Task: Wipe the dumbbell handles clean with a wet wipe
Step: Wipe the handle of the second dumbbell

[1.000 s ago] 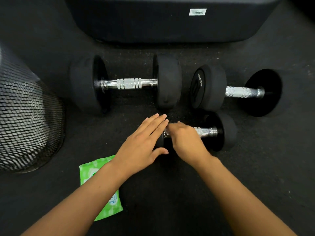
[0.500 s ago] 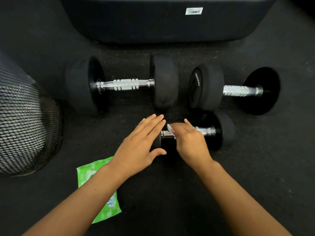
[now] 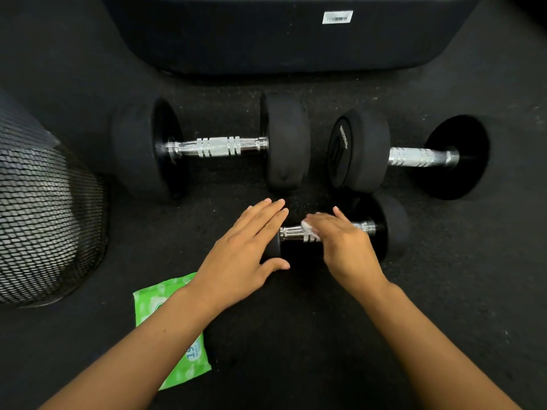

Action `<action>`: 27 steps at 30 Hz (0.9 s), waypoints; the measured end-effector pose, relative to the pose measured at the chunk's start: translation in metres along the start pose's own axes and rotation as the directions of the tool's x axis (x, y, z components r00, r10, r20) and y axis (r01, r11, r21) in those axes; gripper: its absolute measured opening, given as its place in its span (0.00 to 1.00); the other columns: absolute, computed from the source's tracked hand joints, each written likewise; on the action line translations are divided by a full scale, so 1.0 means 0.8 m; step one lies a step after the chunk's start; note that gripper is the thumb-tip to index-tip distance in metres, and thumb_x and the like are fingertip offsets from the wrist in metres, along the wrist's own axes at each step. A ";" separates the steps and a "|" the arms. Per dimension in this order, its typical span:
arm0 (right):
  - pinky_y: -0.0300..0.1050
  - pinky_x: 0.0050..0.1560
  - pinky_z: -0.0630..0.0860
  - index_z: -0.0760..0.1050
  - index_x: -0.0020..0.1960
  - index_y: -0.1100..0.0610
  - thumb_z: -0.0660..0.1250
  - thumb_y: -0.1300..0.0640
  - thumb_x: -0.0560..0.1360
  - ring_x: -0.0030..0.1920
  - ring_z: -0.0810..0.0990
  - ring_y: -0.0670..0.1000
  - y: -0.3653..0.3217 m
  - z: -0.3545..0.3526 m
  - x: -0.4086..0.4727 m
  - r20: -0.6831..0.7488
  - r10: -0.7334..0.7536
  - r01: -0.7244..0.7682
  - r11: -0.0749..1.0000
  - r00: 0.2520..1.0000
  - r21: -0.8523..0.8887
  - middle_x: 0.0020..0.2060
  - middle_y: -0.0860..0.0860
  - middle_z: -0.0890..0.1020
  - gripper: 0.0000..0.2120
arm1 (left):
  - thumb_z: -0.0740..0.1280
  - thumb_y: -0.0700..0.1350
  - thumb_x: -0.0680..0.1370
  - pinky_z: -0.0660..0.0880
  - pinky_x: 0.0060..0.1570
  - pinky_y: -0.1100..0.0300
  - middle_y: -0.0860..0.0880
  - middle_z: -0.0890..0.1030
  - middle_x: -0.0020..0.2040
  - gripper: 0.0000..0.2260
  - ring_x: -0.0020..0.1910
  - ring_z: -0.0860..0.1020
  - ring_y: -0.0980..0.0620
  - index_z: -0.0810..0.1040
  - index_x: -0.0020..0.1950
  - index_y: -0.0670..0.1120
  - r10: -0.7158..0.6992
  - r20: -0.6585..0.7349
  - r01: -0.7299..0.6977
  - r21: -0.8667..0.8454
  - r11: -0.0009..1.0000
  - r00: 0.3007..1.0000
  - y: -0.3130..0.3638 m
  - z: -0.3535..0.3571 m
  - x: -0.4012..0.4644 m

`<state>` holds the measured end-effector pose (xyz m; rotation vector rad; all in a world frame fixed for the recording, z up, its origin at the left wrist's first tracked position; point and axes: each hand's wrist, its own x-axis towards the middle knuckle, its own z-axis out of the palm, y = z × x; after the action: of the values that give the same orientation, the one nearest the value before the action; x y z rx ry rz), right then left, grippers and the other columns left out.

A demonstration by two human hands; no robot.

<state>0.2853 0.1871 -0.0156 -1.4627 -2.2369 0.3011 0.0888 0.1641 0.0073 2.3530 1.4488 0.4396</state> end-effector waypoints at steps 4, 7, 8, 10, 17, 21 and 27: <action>0.53 0.65 0.64 0.79 0.54 0.63 0.59 0.67 0.72 0.50 0.81 0.55 -0.015 0.007 0.000 -0.020 0.011 -0.010 1.000 1.000 0.010 0.47 0.57 0.83 0.13 | 0.65 0.58 0.72 0.46 0.73 0.60 0.53 0.56 0.75 0.36 0.74 0.50 0.56 0.57 0.75 0.45 -0.006 0.003 0.006 -0.007 1.000 1.000 0.000 0.001 -0.001; 0.55 0.65 0.65 0.79 0.55 0.63 0.64 0.70 0.70 0.55 0.80 0.56 -0.004 0.000 -0.015 -0.026 -0.026 0.026 0.999 0.999 -0.022 0.51 0.57 0.82 0.14 | 0.63 0.58 0.72 0.46 0.73 0.61 0.53 0.56 0.75 0.35 0.74 0.50 0.57 0.57 0.75 0.46 -0.006 0.008 0.006 -0.010 1.000 1.000 0.000 0.001 -0.001; 0.56 0.65 0.67 0.79 0.51 0.63 0.63 0.70 0.70 0.50 0.82 0.56 -0.004 -0.002 -0.008 -0.022 0.002 -0.003 1.000 1.000 -0.023 0.46 0.57 0.83 0.12 | 0.64 0.58 0.72 0.45 0.73 0.62 0.54 0.55 0.75 0.35 0.74 0.50 0.57 0.57 0.75 0.46 -0.006 0.004 0.006 -0.009 1.000 1.000 0.000 0.001 -0.001; 0.59 0.64 0.69 0.77 0.43 0.62 0.59 0.67 0.71 0.37 0.80 0.56 -0.014 -0.002 0.014 0.033 0.109 -0.109 0.994 0.994 0.017 0.32 0.52 0.79 0.09 | 0.66 0.57 0.72 0.45 0.72 0.63 0.55 0.54 0.75 0.36 0.74 0.49 0.58 0.56 0.75 0.47 -0.007 0.002 0.007 -0.003 1.000 1.000 0.000 0.000 0.000; 0.54 0.52 0.75 0.74 0.42 0.60 0.60 0.65 0.75 0.34 0.77 0.59 -0.006 -0.010 0.034 0.220 0.126 -0.121 0.992 0.967 -0.037 0.30 0.54 0.76 0.06 | 0.68 0.55 0.72 0.47 0.73 0.59 0.53 0.56 0.75 0.36 0.74 0.49 0.57 0.58 0.75 0.46 -0.005 0.001 0.005 -0.013 1.000 1.000 0.001 -0.001 -0.001; 0.52 0.52 0.75 0.75 0.43 0.60 0.61 0.67 0.74 0.31 0.76 0.57 -0.014 -0.009 0.037 0.251 0.066 -0.081 0.995 0.966 0.051 0.27 0.52 0.74 0.06 | 0.69 0.55 0.72 0.45 0.72 0.62 0.55 0.54 0.75 0.36 0.74 0.48 0.58 0.57 0.75 0.47 -0.005 0.007 0.006 -0.025 1.000 1.000 0.000 -0.001 0.000; 0.53 0.43 0.75 0.77 0.44 0.60 0.61 0.65 0.74 0.36 0.78 0.60 -0.013 -0.004 0.041 0.234 0.051 -0.067 0.996 0.971 0.061 0.32 0.56 0.79 0.06 | 0.69 0.54 0.72 0.48 0.73 0.58 0.53 0.55 0.75 0.36 0.74 0.49 0.57 0.57 0.75 0.47 -0.005 0.009 0.006 -0.039 0.999 1.000 0.000 -0.002 0.000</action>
<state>0.2672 0.2124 -0.0006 -1.5275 -2.3399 0.5903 0.0882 0.1646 0.0085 2.3173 1.4296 0.4516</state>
